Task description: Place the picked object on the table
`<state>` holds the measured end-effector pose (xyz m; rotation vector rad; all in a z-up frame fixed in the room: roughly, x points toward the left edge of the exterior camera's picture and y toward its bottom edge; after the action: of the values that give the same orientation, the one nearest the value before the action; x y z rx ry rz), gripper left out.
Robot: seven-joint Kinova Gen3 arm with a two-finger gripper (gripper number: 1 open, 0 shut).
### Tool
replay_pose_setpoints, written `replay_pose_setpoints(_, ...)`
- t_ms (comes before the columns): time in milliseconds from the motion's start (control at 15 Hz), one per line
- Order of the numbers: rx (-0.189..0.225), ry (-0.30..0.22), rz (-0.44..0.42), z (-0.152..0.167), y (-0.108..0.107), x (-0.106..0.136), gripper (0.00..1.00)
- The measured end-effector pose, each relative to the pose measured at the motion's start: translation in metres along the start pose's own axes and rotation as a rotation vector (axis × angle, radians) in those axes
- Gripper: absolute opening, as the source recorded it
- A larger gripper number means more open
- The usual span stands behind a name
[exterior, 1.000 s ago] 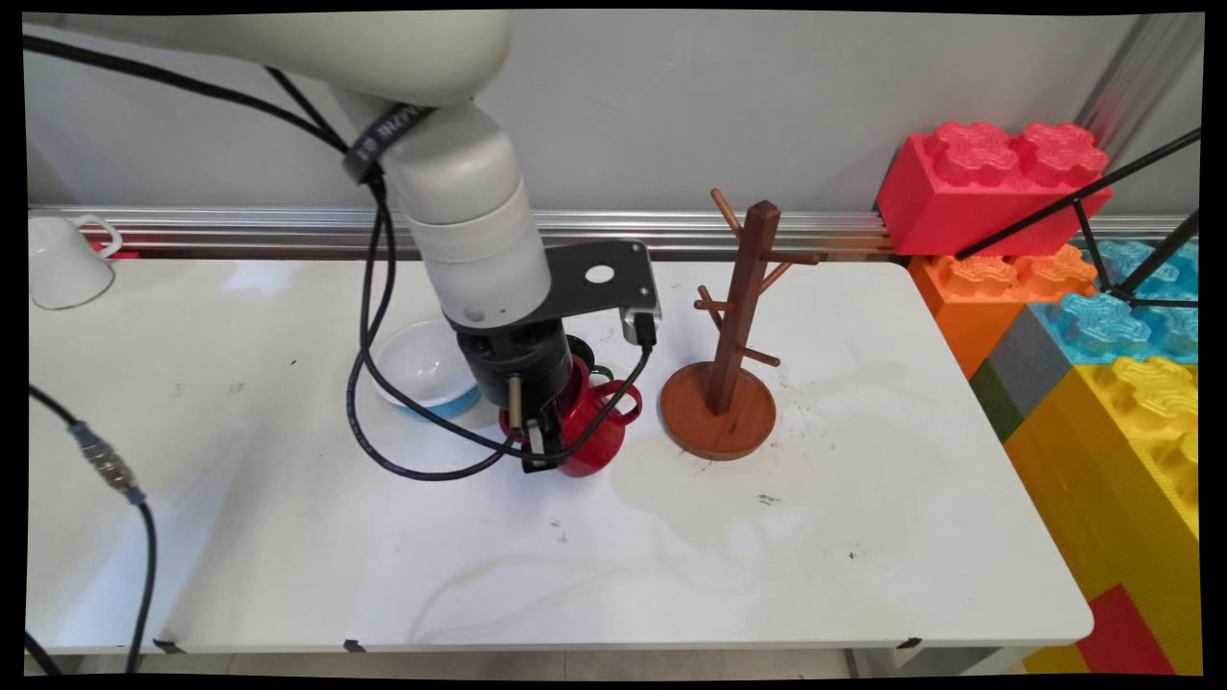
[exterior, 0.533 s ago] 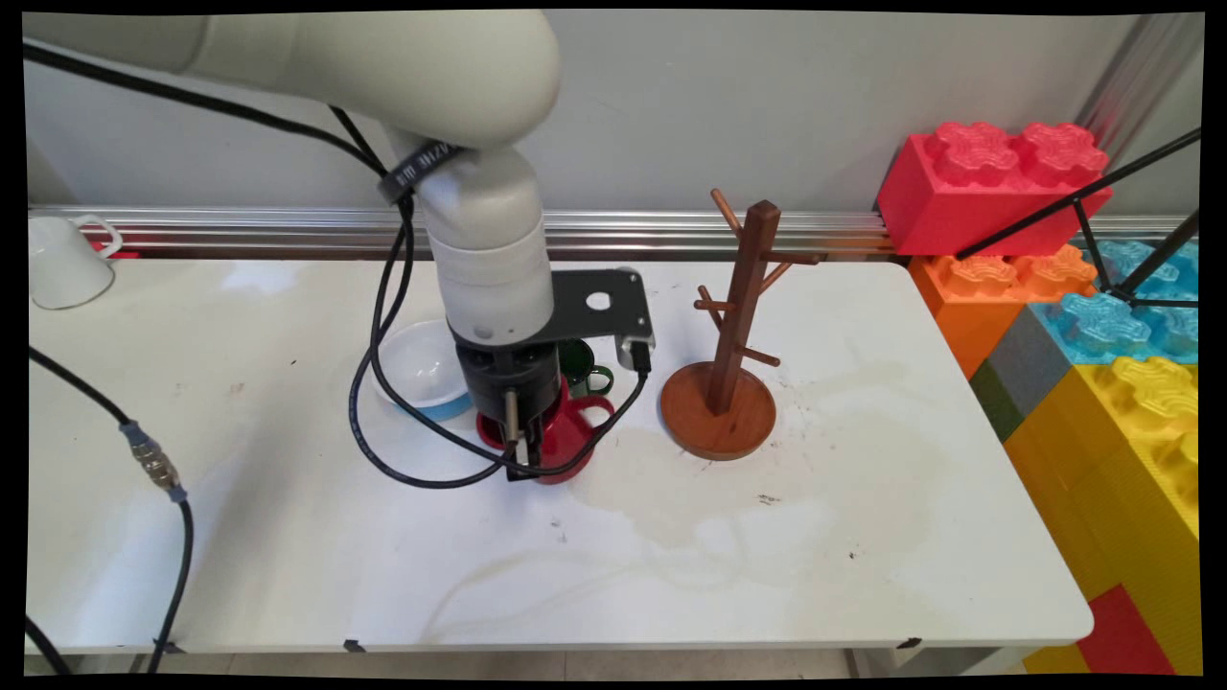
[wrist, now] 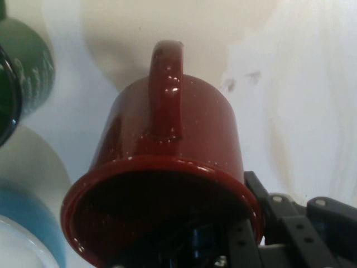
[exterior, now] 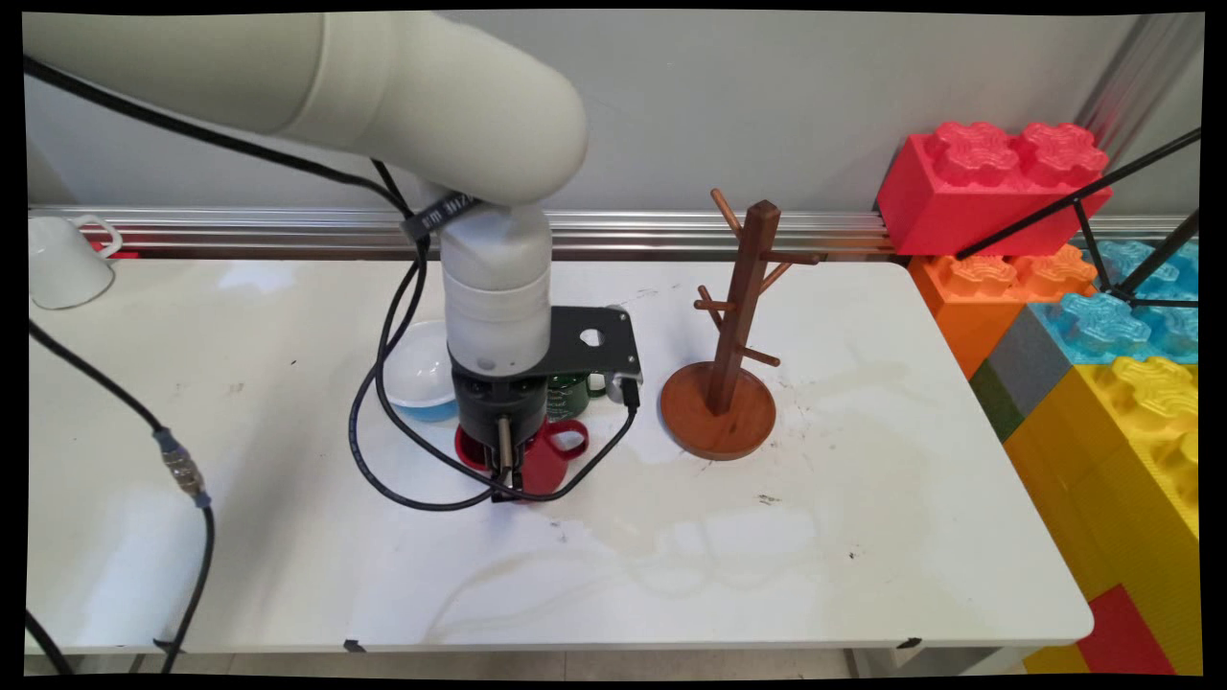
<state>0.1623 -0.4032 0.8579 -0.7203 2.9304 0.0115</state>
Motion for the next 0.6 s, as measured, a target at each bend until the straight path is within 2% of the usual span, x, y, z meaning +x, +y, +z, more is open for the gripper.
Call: replay_pose_setpoints(600, -0.011, -0.062, -0.027, 0.022, 0.001, 0.002, 0.00)
